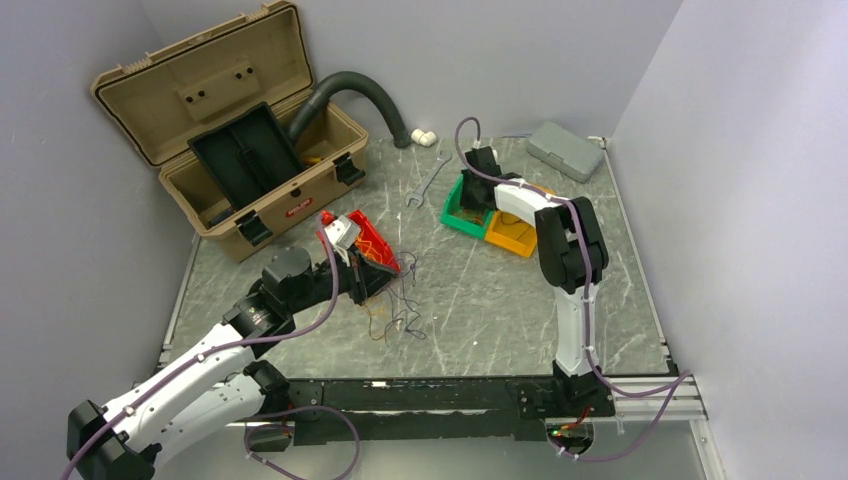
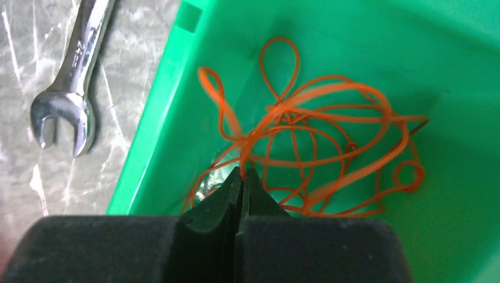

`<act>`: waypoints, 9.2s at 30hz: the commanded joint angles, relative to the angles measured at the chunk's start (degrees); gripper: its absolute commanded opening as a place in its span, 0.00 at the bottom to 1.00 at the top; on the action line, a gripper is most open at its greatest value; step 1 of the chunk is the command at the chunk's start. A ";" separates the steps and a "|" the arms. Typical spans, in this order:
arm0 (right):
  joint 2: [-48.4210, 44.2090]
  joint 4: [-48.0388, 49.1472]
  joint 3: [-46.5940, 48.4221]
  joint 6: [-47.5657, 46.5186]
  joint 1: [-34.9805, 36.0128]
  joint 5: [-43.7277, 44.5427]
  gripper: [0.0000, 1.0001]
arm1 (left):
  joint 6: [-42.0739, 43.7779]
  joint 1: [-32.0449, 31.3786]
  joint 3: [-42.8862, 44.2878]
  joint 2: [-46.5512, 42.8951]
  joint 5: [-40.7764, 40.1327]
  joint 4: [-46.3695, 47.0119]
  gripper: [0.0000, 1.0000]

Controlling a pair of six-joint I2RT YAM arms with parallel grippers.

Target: Untangle the cables

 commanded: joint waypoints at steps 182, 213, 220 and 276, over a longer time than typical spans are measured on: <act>-33.79 -6.52 -2.27 -4.03 -11.96 0.33 0.00 | 1.15 -4.61 -1.09 16.20 -6.93 10.81 0.00; -9.17 -2.30 -1.22 -6.08 -17.01 -9.52 0.00 | 2.45 -4.61 2.14 15.89 -7.42 8.08 0.00; -4.56 -7.89 6.76 -5.51 -18.14 -11.12 0.00 | 2.67 -4.59 2.15 15.08 -8.00 7.56 0.00; -45.67 1.66 -29.14 -0.46 -4.01 -21.00 0.97 | 5.56 -4.64 7.15 13.35 -8.92 0.40 0.00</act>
